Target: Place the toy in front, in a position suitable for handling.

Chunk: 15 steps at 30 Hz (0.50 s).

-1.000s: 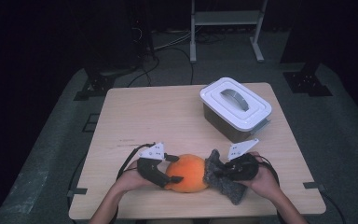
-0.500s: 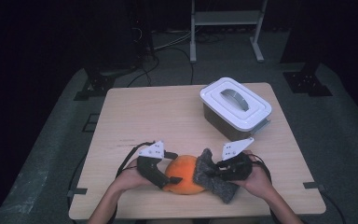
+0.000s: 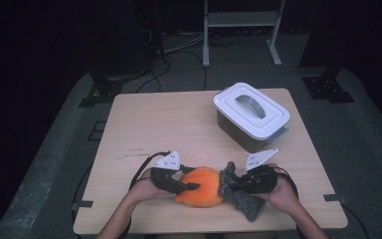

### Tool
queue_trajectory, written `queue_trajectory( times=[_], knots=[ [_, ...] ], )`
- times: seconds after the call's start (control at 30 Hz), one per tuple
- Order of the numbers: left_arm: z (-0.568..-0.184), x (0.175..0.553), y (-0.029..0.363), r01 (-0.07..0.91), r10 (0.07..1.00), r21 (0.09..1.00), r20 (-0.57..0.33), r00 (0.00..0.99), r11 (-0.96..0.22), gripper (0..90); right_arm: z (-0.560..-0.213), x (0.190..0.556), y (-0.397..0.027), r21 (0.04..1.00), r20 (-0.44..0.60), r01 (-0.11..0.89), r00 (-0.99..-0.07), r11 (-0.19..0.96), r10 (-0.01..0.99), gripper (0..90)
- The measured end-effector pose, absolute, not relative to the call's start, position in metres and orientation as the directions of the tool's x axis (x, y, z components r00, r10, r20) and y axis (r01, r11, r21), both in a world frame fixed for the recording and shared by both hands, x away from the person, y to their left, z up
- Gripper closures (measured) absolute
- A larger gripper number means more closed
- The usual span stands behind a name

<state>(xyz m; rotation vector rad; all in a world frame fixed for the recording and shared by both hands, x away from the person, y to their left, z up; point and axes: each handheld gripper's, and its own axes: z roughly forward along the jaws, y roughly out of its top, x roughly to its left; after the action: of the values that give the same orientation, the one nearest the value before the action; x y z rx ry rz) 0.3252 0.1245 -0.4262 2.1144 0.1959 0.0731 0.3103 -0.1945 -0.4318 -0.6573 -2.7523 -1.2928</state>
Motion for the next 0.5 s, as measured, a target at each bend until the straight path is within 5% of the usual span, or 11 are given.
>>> queue_trajectory(
  times=[0.27,0.5],
  knots=[
    [-0.421,0.323,0.104,0.016,0.228,0.878,0.106,0.968,-0.478,50.1,-0.4,0.317,-0.196,0.801,0.153,0.338,-0.914,0.494,0.377,78.5],
    [-0.424,0.323,0.107,0.07,0.219,0.878,0.041,0.975,-0.474,37.7,-0.399,0.33,-0.18,0.782,0.124,0.318,-0.922,0.536,0.366,78.1]
  ],
)
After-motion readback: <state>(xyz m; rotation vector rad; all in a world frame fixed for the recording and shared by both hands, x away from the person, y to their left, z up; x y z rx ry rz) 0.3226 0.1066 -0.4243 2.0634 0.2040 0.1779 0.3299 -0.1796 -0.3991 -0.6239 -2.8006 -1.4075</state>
